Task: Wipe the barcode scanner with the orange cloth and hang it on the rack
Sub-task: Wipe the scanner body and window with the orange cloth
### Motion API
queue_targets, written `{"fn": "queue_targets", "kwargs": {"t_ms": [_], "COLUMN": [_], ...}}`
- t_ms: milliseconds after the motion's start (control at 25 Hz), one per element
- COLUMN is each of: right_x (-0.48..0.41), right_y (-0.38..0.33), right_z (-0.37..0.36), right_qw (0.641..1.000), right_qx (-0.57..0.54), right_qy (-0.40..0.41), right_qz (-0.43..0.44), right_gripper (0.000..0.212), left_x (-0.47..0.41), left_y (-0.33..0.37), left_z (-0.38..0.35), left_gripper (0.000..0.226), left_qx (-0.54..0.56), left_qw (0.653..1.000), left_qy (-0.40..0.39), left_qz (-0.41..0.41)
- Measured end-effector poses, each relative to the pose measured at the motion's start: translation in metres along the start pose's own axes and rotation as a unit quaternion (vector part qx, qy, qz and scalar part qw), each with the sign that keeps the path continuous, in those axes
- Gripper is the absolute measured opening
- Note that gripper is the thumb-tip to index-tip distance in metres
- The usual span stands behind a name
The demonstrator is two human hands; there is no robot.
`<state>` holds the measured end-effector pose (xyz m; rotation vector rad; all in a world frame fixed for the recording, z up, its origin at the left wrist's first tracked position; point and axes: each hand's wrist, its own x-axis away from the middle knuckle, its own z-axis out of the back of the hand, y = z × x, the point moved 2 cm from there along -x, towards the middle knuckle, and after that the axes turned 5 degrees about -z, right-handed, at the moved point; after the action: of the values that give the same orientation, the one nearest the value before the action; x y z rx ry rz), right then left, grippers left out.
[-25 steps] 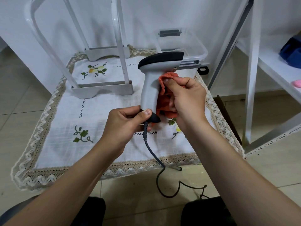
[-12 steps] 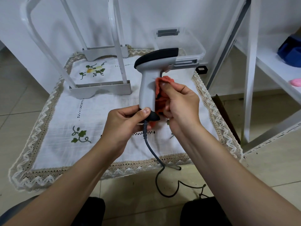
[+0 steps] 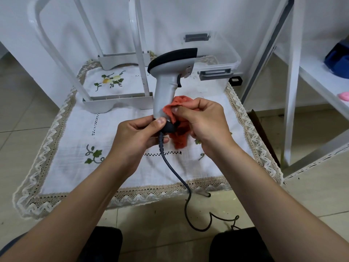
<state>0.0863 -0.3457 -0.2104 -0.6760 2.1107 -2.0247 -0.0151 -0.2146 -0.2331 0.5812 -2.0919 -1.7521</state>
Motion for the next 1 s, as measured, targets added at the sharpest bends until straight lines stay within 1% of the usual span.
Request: {"fn": "queue_targets", "kwargs": {"t_ms": [80, 200, 280, 480, 520, 600, 680, 760, 800, 880, 1000], "right_x": [0.002, 0.002, 0.002, 0.005, 0.002, -0.008, -0.016, -0.017, -0.016, -0.012, -0.011], "right_y": [-0.001, 0.004, 0.005, -0.008, -0.011, -0.013, -0.011, -0.009, -0.008, -0.007, -0.006], "right_z": [0.000, -0.002, -0.002, 0.006, 0.009, 0.014, 0.020, 0.022, 0.021, 0.017, 0.014], "right_qw": [1.000, 0.997, 0.995, 0.992, 0.993, 0.997, 0.998, 0.993, 0.989, 0.981, 0.975], "right_qx": [0.021, 0.051, 0.064, -0.005, -0.011, -0.012, -0.053, -0.118, -0.145, -0.183, -0.209], "right_qy": [-0.019, -0.051, -0.067, -0.125, -0.114, -0.060, -0.025, -0.025, -0.036, -0.059, -0.054], "right_qz": [0.012, 0.020, 0.027, 0.013, 0.019, 0.045, 0.035, 0.012, 0.009, 0.019, 0.044], "right_gripper": [0.020, 0.020, 0.021, 0.025, 0.026, 0.030, 0.035, 0.038, 0.034, 0.023, 0.023], "left_x": [-0.001, -0.003, -0.005, -0.007, -0.008, -0.009, -0.008, -0.004, -0.002, 0.001, 0.002], "left_y": [-0.001, -0.002, -0.001, 0.005, 0.006, 0.005, 0.003, 0.002, 0.002, 0.000, -0.002], "left_z": [0.000, 0.001, 0.001, 0.000, -0.001, -0.002, -0.006, -0.011, -0.014, -0.019, -0.022], "left_gripper": [0.024, 0.013, 0.015, 0.018, 0.018, 0.019, 0.020, 0.029, 0.031, 0.032, 0.030], "left_qx": [0.024, 0.038, 0.045, 0.108, 0.121, 0.153, 0.199, 0.247, 0.269, 0.304, 0.347], "left_qw": [1.000, 0.998, 0.997, 0.991, 0.990, 0.985, 0.973, 0.953, 0.940, 0.917, 0.882], "left_qy": [0.010, 0.037, 0.046, 0.050, 0.039, 0.008, -0.028, -0.073, -0.092, -0.124, -0.180], "left_qz": [0.001, 0.020, 0.033, 0.057, 0.062, 0.076, 0.114, 0.162, 0.186, 0.228, 0.264]}}
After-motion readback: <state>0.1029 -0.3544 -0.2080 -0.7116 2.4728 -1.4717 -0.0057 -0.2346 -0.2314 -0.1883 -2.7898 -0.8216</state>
